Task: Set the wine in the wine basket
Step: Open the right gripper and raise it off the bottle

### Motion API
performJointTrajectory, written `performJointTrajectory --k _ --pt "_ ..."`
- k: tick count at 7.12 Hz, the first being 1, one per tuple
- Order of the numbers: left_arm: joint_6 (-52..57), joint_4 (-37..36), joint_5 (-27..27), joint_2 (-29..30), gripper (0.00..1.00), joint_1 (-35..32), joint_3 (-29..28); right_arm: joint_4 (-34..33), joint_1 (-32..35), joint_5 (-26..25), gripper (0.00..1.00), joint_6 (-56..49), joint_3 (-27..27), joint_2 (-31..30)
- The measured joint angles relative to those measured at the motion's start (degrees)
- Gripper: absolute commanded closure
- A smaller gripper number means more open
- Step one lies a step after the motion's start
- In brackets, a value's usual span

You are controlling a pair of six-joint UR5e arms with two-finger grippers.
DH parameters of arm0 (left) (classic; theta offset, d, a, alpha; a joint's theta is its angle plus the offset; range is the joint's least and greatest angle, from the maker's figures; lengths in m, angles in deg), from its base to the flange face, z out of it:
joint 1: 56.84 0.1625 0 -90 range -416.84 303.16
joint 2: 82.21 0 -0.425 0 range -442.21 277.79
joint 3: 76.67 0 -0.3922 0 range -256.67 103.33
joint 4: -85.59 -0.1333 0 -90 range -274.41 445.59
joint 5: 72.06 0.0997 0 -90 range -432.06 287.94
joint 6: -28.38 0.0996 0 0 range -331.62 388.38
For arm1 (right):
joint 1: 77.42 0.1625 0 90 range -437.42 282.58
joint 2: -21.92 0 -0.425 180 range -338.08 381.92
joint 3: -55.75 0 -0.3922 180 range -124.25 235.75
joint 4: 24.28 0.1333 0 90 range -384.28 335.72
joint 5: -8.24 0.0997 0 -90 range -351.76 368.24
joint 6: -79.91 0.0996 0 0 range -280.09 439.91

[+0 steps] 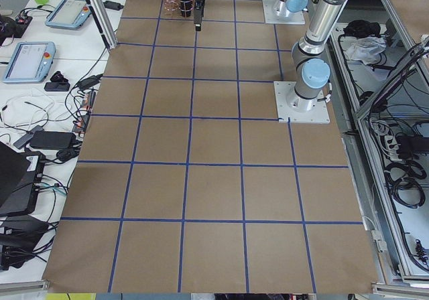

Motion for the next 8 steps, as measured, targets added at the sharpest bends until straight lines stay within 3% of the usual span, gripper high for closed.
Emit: performJointTrajectory --k 3,4,5,8 --pt "-0.02 0.01 0.37 -0.03 0.0 -0.01 0.04 0.59 0.99 0.09 0.16 -1.47 -3.25 -2.83" --pt "-0.02 0.05 0.45 -0.05 0.0 0.01 0.04 0.6 0.78 0.05 0.12 -1.89 -4.72 -3.63" --pt "0.01 0.11 0.48 -0.08 0.0 0.0 0.06 0.38 0.65 0.12 0.0 -2.26 -5.7 -4.18" --pt "0.06 -0.13 0.37 -0.05 0.0 -0.17 0.41 -2.02 -2.23 1.18 0.0 -2.81 -5.73 -4.32"
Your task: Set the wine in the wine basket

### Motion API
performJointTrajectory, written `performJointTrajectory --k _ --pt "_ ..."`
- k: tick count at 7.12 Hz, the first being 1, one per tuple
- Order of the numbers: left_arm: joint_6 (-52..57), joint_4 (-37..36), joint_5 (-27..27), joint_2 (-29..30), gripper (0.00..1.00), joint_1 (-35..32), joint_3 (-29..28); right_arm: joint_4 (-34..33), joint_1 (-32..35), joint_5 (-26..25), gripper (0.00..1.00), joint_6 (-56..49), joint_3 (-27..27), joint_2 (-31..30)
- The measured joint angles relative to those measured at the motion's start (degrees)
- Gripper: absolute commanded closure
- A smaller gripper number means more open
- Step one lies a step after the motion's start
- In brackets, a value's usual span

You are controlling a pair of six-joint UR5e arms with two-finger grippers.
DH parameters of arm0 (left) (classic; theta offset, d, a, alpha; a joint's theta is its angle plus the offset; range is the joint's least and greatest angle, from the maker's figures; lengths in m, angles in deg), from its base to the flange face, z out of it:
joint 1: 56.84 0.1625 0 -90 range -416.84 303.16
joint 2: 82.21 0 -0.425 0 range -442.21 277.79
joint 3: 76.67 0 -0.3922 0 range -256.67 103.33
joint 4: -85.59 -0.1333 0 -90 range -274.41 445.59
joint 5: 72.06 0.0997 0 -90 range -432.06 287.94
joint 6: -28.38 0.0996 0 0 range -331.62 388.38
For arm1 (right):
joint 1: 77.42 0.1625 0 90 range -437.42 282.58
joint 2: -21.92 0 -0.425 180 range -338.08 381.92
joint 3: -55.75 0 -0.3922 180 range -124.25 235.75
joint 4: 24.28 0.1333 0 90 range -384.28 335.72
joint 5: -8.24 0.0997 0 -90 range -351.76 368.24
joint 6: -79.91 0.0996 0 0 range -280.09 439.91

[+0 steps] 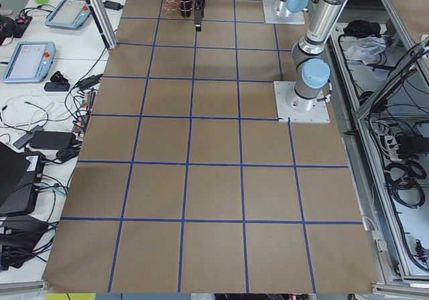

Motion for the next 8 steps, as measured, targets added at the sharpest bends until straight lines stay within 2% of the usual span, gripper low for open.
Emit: performJointTrajectory --k 6,8 --pt "0.06 0.15 0.17 -0.14 0.0 -0.09 0.29 2.8 -0.46 1.11 0.0 -0.02 1.92 0.04" --pt "0.05 0.14 0.17 -0.14 0.0 -0.08 0.3 0.09 -0.53 1.22 0.0 0.05 2.43 0.51"
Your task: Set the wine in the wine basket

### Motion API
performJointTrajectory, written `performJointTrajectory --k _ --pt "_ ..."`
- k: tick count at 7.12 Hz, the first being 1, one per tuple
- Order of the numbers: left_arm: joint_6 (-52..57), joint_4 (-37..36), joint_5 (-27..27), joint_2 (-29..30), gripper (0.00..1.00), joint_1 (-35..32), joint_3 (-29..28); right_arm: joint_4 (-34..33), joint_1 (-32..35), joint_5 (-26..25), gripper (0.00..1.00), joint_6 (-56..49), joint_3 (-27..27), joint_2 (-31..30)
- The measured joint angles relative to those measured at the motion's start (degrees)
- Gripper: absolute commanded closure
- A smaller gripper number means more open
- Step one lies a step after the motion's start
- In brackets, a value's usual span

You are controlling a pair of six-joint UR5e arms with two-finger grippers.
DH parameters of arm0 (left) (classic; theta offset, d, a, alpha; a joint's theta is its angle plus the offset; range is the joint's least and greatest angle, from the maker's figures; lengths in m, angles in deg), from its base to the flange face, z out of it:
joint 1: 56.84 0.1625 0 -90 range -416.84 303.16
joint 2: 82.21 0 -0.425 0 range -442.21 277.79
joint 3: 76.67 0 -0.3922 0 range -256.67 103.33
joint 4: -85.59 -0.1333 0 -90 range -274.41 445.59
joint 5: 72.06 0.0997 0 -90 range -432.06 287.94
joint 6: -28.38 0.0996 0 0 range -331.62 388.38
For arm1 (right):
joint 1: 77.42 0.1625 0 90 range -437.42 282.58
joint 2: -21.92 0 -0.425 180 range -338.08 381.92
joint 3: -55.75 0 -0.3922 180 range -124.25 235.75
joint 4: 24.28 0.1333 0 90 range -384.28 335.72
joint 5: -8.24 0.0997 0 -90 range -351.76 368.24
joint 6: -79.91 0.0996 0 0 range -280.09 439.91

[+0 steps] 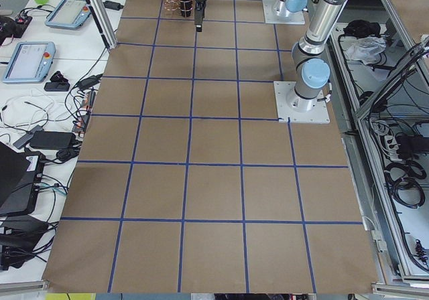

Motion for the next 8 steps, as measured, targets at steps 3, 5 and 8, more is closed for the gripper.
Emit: performJointTrajectory --k 3,5,8 --pt "0.01 0.11 0.0 0.01 0.0 0.05 0.0 -1.29 -0.09 0.0 0.0 0.03 3.44 3.58" --pt "0.02 0.2 0.11 -0.07 0.0 0.12 0.0 -1.17 -0.08 -0.04 0.0 -0.11 3.66 4.01" --pt "0.02 0.18 0.17 -0.25 0.0 0.3 0.0 -1.25 -0.09 -0.05 0.0 -0.31 3.69 4.14"
